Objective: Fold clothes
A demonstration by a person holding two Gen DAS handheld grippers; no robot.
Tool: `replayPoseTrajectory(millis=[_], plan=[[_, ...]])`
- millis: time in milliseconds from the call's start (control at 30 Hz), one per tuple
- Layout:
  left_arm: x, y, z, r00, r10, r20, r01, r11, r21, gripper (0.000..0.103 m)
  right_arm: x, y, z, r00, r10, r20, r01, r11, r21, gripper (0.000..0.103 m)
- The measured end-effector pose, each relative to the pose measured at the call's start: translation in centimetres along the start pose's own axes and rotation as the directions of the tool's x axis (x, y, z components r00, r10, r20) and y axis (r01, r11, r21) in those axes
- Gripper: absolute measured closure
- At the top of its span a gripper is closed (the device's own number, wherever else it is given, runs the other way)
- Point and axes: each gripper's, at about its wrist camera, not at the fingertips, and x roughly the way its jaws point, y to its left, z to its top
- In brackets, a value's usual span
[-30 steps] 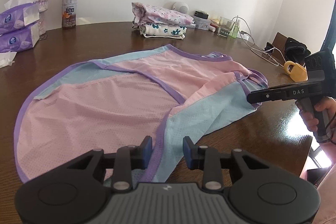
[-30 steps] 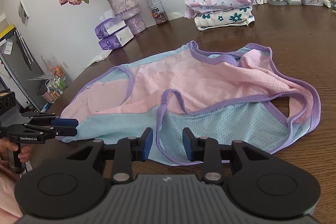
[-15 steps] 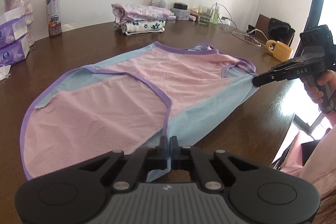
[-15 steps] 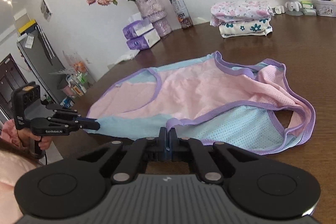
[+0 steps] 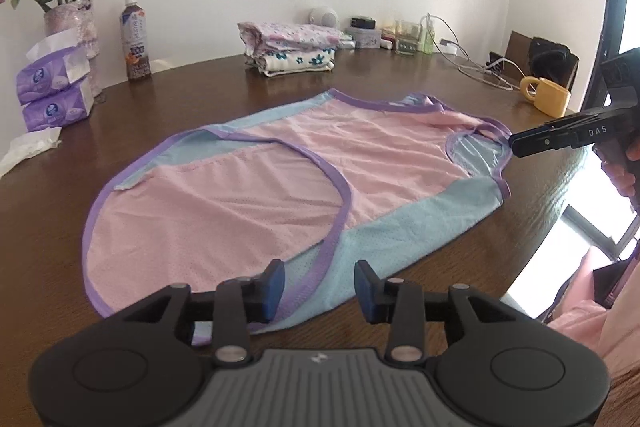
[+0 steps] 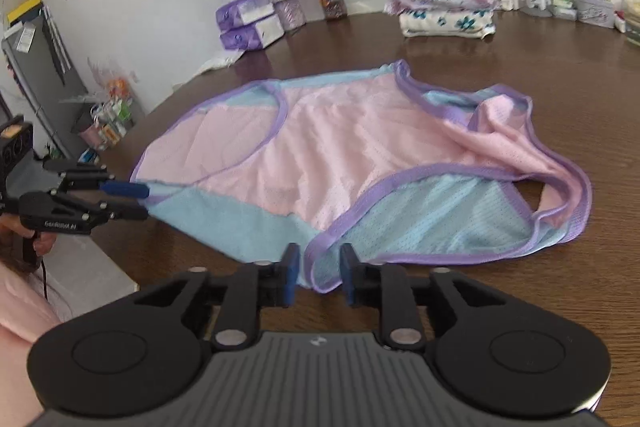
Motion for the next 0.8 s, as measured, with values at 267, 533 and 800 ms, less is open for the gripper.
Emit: replayPoseTrajectory(millis=[267, 533, 800], plan=[[3.4, -1.3, 6.7, 0.999, -0.01, 0.033, 0.01, 1.0, 0.013, 0.062, 0.5, -5.4, 6.0, 0.96, -0.257, 0.107, 0.26, 0.966, -0.014, 0.06], [14.9, -9.2, 15.8, 0.993, -0.102, -0.054, 0.113, 0.953, 0.282, 0.064, 7.7, -11.5, 9.5, 0.963, -0.269, -0.02, 0.269, 0.963, -0.004, 0.072], [24.4, -14.3, 17.3, 0.982, -0.101, -0.157, 0.171, 0.827, 0.535, 0.071, 9.8, -15.1, 10.2, 0.983, -0.178, -0.047, 0.181, 0.981, 0.067, 0.089]])
